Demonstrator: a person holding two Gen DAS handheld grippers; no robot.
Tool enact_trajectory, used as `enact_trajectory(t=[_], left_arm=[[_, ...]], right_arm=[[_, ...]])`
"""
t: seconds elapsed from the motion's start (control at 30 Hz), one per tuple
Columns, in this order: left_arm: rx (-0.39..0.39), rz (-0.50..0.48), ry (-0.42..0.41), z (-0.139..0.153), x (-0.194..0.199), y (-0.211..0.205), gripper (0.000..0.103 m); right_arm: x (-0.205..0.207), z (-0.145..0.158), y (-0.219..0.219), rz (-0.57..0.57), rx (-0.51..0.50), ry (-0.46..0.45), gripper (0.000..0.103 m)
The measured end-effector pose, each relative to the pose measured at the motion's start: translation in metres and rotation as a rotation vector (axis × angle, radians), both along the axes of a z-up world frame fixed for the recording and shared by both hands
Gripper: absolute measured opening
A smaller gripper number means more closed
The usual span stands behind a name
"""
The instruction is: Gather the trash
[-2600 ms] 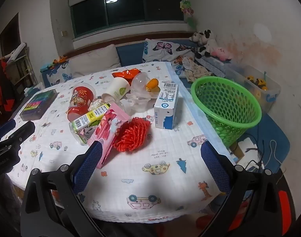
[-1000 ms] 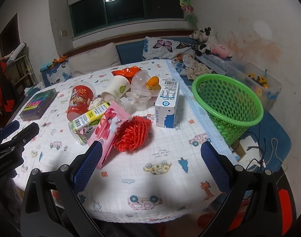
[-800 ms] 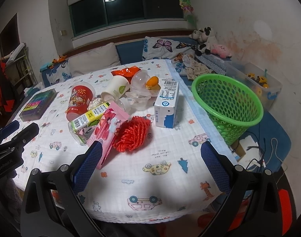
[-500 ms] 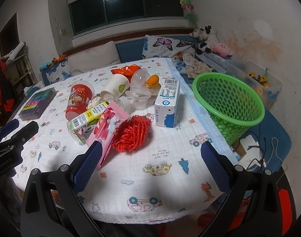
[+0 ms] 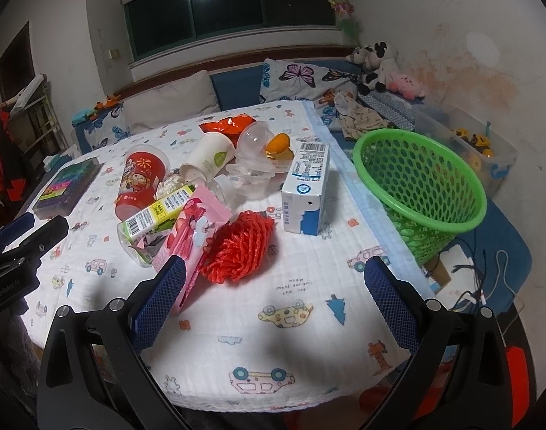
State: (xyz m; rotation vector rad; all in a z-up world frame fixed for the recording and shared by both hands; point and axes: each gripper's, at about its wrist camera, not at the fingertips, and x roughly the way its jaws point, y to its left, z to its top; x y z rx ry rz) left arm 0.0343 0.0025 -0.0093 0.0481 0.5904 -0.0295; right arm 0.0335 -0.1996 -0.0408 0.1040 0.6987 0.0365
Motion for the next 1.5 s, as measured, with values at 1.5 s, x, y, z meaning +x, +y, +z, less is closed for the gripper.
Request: enact_trajectory(t=[1.5], left_arm=[[-0.061,0.073,0.071,-0.012,0.049,0.057,0.093]], right_arm=[[0.071,-0.051,0.005,0.144,0.183,0.150,0.063]])
